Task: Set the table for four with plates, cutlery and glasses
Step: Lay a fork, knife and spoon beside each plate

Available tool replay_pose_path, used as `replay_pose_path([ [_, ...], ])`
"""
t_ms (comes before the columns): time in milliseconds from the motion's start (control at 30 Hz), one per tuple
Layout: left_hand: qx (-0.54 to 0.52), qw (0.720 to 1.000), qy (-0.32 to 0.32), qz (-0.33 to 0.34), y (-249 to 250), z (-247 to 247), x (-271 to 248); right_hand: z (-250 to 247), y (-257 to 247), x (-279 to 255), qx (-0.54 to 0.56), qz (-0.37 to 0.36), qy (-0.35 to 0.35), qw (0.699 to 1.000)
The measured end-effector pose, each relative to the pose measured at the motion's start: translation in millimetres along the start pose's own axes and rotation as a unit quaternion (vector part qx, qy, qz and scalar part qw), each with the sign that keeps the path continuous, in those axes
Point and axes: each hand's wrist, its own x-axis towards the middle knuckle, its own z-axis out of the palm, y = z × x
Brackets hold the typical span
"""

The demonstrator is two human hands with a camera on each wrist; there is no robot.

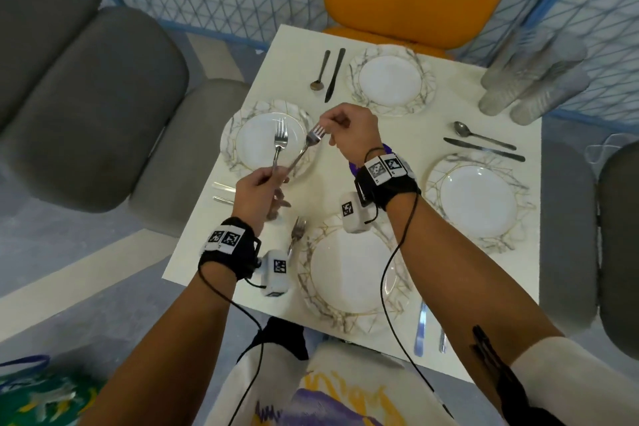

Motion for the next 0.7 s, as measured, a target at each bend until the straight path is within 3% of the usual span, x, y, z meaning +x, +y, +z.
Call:
replay_pose_path([
  [133, -0.090, 0.996, -0.016, 0.006, 29.7, -5.6, 37.5, -7.9, -13.4, 26.8, 0.043, 0.012, 0.052, 0.998],
  [333, -0.158, 0.987, 0.029, 0.023, 98.7, -12.2, 138.6, 15.3, -12.4, 73.6, 0.082, 0.091, 0.141, 0.982],
  [500, -0.064, 0.997, 0.045, 0.001, 132.1, -13.9, 238.6, 47.3, -0.6, 110.7, 0.072, 0.166, 0.140, 0.973],
  [700, 0.090, 0.995, 0.031, -0.006, 119.7, -13.3, 325.4, 83.4, 42.2, 154.1, 0.025, 0.259, 0.138, 0.956],
])
